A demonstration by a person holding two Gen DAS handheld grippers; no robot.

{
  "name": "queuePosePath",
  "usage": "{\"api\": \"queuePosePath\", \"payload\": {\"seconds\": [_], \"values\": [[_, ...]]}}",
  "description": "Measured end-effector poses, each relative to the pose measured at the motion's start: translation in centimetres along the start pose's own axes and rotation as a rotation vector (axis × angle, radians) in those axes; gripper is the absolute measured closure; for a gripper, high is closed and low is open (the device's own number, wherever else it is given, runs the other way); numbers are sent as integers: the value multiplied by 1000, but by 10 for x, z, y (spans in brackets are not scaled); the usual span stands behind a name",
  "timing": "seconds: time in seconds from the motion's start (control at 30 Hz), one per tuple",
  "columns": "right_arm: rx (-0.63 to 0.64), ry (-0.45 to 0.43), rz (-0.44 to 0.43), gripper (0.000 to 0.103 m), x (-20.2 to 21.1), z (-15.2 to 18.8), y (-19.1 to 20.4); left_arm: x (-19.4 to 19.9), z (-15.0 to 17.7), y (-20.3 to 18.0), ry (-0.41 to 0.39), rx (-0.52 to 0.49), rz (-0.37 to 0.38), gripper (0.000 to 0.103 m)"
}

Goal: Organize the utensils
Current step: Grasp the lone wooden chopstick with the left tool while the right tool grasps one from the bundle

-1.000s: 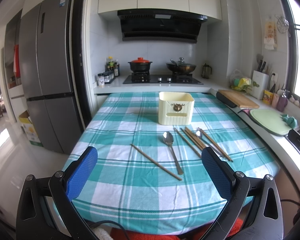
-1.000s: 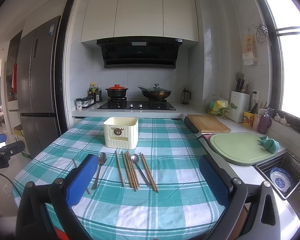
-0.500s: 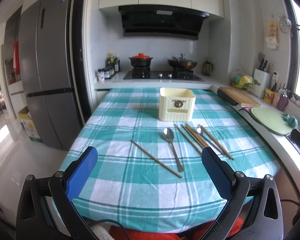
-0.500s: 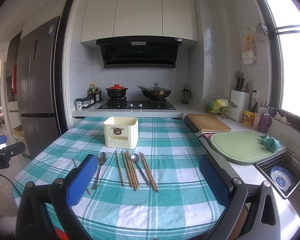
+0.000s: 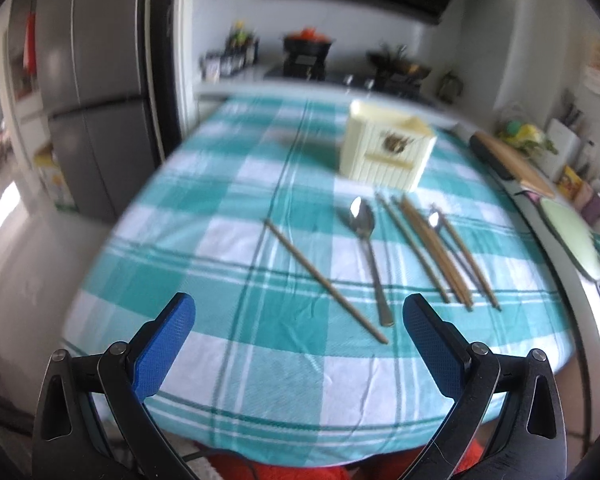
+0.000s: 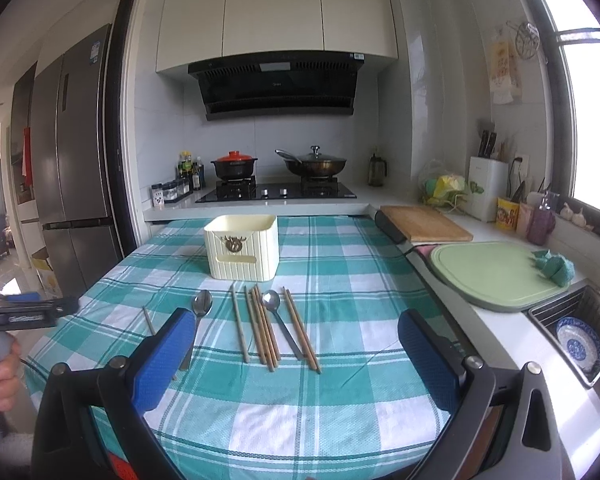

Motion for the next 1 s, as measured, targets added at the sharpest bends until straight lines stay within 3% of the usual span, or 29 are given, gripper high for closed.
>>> {"api": "queuePosePath", "payload": {"seconds": [0.33,0.6,0.7,0.83,0.93,1.0], "values": [[7,71,25,0,-47,11,-29,-123,2,-18,173,12,-124,0],[89,131,79,0,-130,-2,-69,-155,13,-39,177,-173,-245,0],[149,228,19,0,-187,10,-67,-155,15,-35,172,-217,-253,0],[182,422,-105,2,-260,39,-54,-151,15,-26,189,-277,-233,0],[202,523,-139,19,-293,58,-45,-150,15,-14,205,-319,-222,0],[215,593,-167,24,-309,72,-39,-150,15,-8,218,-334,-210,0]]}}
Point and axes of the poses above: each gripper's, at about its wrist camera, not at the fingertips, and x roughly against the way its jaws point, y to its left, z to its underside, the point moved 7 cm from there along -x, roughly the way its jaws point, and after that the axes turned 1 degree about -z, right-handed, at the moved point
